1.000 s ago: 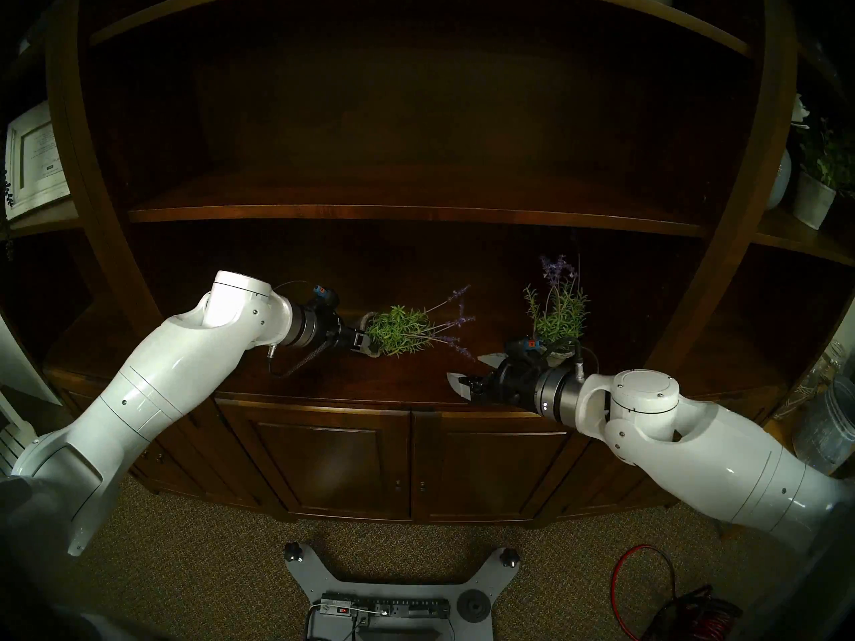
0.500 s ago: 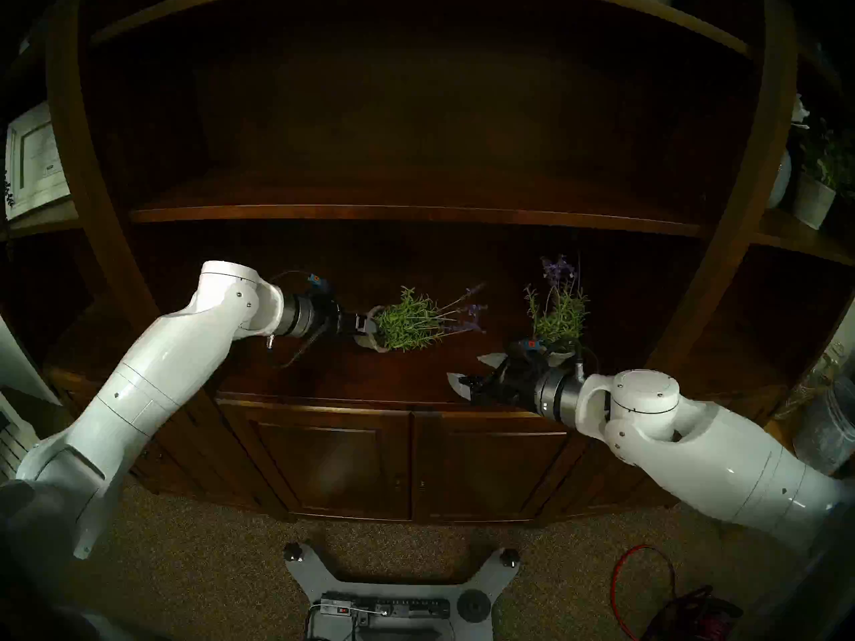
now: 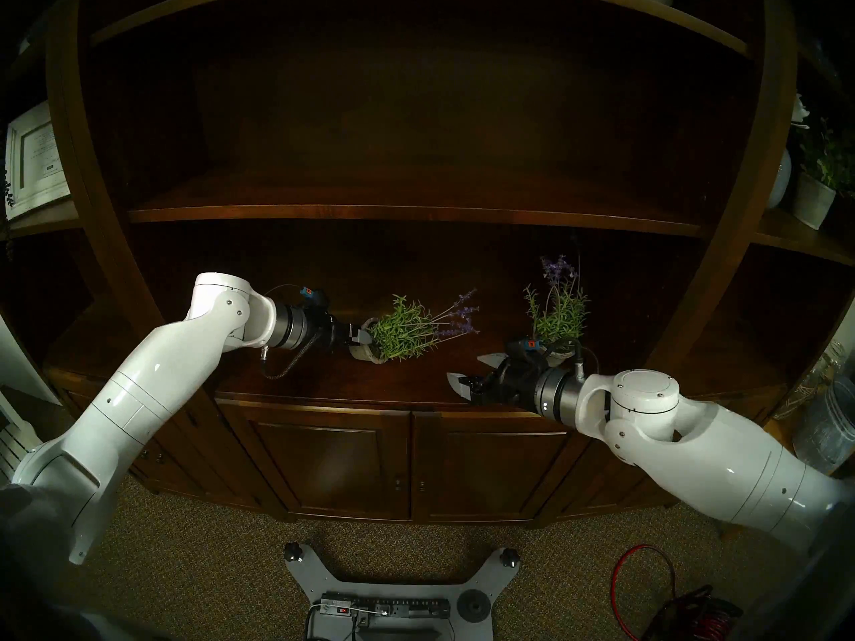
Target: Place the fake decorative plant upright
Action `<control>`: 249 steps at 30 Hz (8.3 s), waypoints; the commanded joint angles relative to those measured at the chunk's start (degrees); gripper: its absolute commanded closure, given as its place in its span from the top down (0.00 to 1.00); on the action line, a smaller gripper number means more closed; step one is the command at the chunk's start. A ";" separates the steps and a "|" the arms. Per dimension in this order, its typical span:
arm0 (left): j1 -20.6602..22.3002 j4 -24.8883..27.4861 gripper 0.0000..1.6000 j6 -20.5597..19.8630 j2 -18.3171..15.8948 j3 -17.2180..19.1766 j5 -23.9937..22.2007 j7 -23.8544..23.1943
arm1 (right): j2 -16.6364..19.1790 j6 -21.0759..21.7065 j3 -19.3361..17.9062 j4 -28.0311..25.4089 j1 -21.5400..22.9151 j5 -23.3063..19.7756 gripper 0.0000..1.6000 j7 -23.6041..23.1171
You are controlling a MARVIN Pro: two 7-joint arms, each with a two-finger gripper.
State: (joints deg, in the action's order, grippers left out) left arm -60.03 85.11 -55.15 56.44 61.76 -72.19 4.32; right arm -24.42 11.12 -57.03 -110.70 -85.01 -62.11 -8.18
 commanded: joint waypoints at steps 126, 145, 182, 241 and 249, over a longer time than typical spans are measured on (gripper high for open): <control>-0.25 -6.85 0.84 0.15 -1.01 0.80 -5.05 -11.75 | 0.00 -0.92 -1.32 -0.75 1.14 -0.13 1.00 0.15; -1.98 -4.63 0.86 0.15 -3.28 0.89 -5.92 -11.44 | 0.00 -0.92 -1.32 -0.75 1.14 -0.13 1.00 0.15; -4.50 -0.95 0.95 2.02 -6.71 0.36 -3.64 -12.79 | 0.00 -0.93 -1.32 -0.75 1.14 -0.14 1.00 0.15; -17.27 16.30 1.00 2.46 -20.44 8.42 -8.57 -17.45 | -0.01 -0.84 -1.27 -0.72 1.19 -0.12 1.00 0.11; -25.42 22.93 1.00 2.02 -26.36 15.29 -7.65 -19.56 | -0.03 -0.65 -1.17 -0.64 1.24 -0.08 1.00 0.05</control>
State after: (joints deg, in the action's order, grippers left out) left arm -79.86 102.07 -53.48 36.06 71.04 -80.48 -12.80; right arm -24.40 11.09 -57.02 -110.68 -85.00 -62.14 -8.18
